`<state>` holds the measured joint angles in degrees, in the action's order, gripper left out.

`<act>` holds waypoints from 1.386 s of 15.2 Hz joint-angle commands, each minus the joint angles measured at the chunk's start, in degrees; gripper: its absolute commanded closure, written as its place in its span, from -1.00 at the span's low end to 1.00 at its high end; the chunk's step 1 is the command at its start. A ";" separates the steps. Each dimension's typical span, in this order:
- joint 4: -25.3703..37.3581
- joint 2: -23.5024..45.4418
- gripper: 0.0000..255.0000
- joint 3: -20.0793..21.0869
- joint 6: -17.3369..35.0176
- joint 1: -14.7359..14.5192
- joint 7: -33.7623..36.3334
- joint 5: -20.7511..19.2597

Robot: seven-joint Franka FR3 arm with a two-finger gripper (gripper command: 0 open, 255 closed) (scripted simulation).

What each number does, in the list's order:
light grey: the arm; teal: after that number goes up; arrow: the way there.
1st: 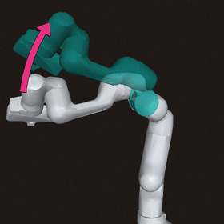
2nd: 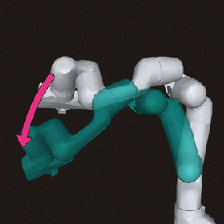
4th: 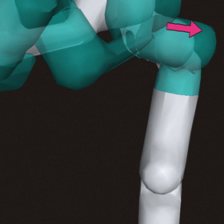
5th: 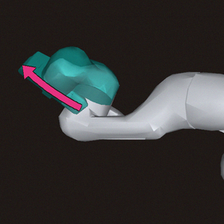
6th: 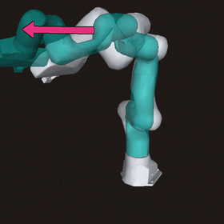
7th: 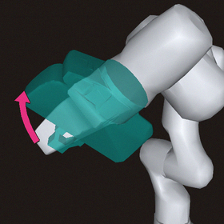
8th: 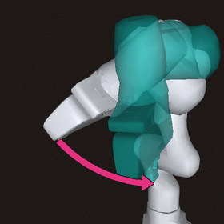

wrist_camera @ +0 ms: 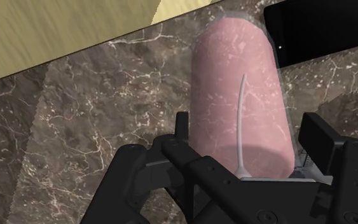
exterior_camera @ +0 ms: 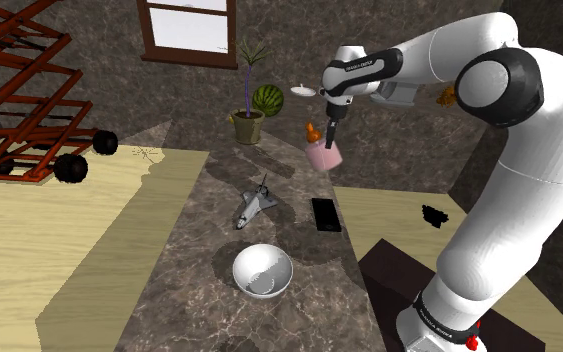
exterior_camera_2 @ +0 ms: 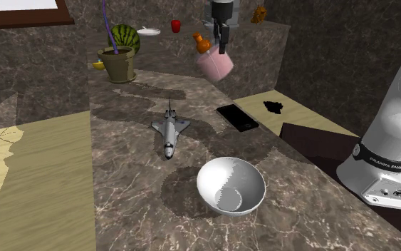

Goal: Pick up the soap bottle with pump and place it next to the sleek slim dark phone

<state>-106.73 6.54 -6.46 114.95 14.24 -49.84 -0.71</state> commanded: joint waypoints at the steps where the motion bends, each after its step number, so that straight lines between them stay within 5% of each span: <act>1: -1.12 0.48 1.00 0.04 1.66 -0.04 0.10 0.04; 21: -8.86 6.73 1.00 0.17 15.62 0.14 -0.17 0.79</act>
<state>-114.86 12.63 -6.36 130.19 14.38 -49.89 0.00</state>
